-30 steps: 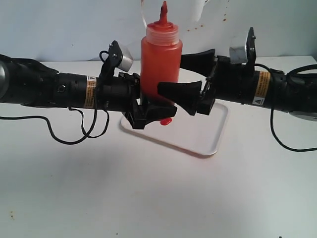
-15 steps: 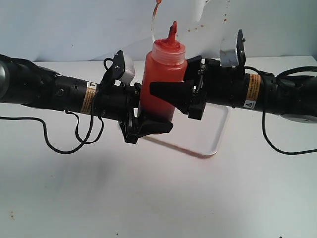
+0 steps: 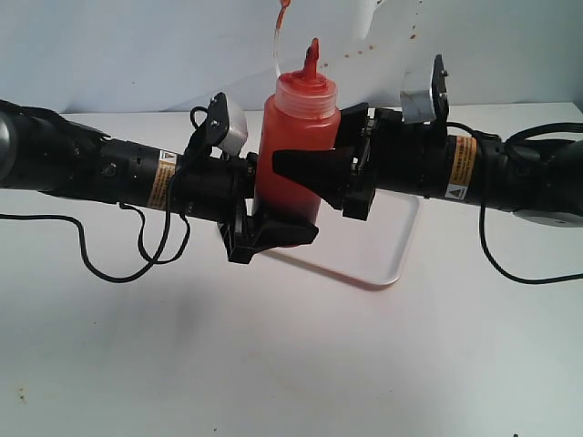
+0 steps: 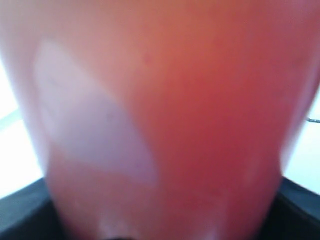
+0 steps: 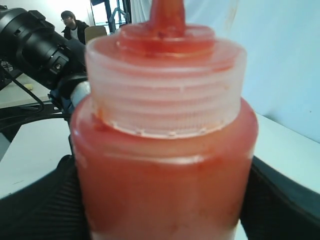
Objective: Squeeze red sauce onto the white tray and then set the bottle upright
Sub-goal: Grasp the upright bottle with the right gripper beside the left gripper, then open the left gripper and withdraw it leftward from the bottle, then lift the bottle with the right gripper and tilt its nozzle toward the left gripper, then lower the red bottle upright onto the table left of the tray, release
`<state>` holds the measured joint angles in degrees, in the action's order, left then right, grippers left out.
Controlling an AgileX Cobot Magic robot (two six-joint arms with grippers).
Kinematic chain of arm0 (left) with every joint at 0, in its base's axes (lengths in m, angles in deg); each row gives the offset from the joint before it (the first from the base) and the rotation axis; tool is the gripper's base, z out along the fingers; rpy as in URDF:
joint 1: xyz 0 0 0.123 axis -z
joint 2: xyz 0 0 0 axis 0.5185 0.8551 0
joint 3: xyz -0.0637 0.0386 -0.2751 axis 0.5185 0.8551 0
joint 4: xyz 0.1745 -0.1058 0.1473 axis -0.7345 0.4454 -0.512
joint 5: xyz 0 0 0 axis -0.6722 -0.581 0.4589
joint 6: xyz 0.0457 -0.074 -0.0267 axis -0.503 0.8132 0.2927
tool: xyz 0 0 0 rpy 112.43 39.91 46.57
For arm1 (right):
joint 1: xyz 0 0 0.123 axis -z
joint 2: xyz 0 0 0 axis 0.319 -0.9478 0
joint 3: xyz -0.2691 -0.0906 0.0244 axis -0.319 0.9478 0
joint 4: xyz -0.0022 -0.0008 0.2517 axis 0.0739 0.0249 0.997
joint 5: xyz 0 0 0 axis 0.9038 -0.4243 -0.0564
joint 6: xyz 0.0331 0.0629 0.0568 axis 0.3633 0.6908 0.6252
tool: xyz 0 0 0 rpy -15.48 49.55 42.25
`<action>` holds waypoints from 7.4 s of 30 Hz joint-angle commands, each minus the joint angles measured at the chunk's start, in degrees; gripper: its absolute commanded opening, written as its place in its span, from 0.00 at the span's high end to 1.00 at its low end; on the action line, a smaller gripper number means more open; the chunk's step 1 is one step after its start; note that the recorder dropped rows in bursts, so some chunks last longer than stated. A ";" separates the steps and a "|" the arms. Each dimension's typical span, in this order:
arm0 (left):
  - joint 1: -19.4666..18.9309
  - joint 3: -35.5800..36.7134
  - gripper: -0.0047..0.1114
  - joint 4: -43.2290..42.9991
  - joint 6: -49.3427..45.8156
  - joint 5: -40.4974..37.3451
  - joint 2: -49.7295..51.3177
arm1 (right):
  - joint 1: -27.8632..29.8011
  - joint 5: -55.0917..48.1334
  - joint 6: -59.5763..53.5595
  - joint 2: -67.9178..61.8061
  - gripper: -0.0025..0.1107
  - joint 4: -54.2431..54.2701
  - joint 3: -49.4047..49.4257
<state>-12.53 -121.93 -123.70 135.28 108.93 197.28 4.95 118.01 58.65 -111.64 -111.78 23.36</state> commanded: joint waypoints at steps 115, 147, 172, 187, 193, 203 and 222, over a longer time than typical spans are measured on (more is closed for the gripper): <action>-26.08 -0.41 0.06 -2.51 -2.05 15.46 0.70 | -15.08 -11.87 2.56 -1.10 0.98 -2.25 0.23; -26.08 -0.41 0.06 -4.08 -1.83 15.46 0.97 | -18.40 -15.08 -8.67 -7.66 0.98 5.40 0.23; -25.40 -0.41 0.06 -5.05 5.33 15.46 4.02 | -18.40 -15.19 -8.67 -7.66 0.72 3.34 0.23; -25.40 -0.41 0.06 -5.05 5.33 15.46 4.02 | -18.40 -15.30 -8.67 -7.66 0.20 3.45 0.23; -25.40 -0.41 0.06 -5.05 5.33 15.46 4.02 | -18.40 -14.90 -8.67 -6.75 0.15 1.25 0.23; -25.40 -0.41 0.06 -5.05 5.33 15.46 4.02 | -18.40 -11.86 -7.06 -0.62 0.15 0.53 0.23; -25.40 -0.41 0.06 -4.62 5.23 15.46 4.00 | -18.19 -5.29 -18.83 13.09 0.17 26.16 0.23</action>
<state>-38.29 -122.14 -128.86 140.14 123.74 201.63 -13.34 112.55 44.37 -101.81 -91.38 23.57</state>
